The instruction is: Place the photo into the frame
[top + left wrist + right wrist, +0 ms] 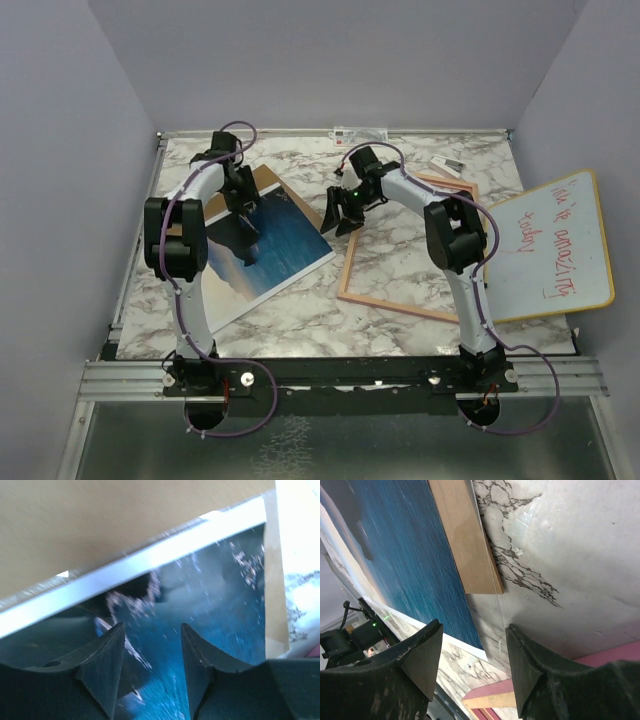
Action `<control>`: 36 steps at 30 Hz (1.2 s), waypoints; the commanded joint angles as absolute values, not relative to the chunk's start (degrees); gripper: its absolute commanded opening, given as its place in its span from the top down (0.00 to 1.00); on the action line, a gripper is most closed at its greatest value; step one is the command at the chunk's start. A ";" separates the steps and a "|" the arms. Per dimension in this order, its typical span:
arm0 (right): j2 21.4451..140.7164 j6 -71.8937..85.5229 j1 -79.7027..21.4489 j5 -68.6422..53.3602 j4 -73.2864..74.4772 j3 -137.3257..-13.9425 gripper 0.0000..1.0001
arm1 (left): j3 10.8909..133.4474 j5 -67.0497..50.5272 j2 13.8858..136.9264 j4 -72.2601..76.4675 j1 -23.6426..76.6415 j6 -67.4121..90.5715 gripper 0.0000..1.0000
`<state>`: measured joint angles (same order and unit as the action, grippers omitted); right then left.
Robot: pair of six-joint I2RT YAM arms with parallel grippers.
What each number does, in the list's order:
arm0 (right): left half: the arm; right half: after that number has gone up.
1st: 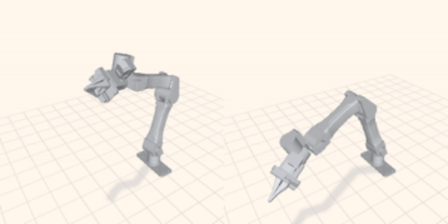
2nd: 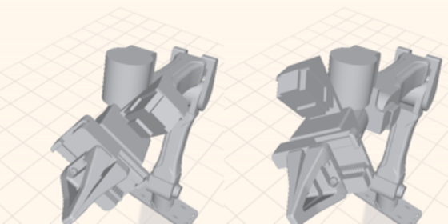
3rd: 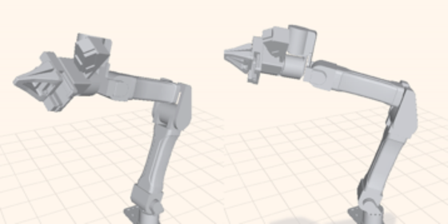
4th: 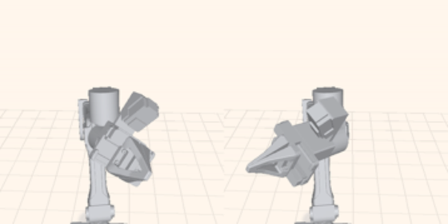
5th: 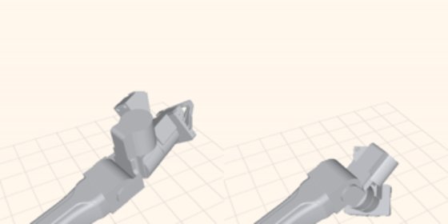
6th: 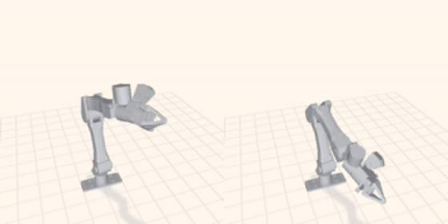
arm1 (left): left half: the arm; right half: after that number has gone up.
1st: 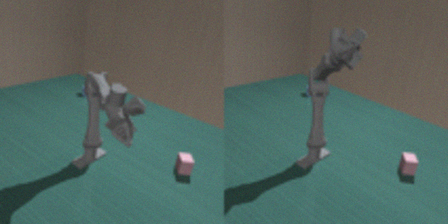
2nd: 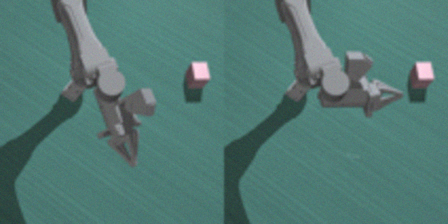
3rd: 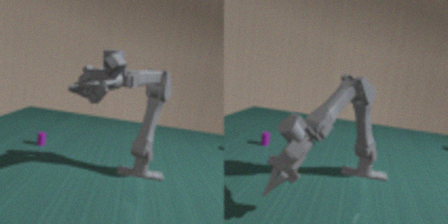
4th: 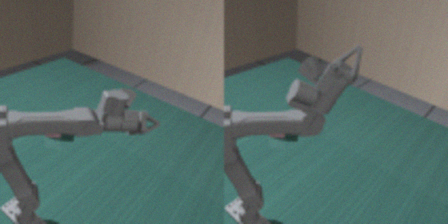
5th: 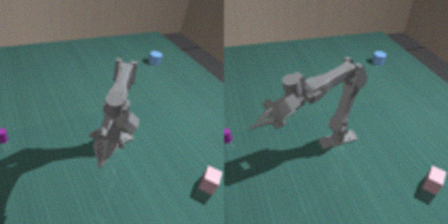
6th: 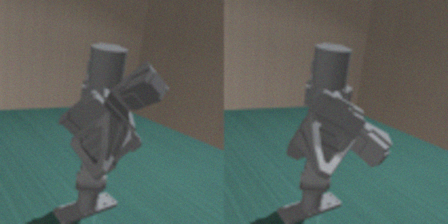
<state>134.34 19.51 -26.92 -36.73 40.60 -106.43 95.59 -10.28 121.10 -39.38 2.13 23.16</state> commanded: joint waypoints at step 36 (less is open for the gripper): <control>126.80 37.59 -27.29 -61.35 -1.81 -85.58 0.95 | 78.84 -6.57 116.60 -37.31 4.92 27.78 0.61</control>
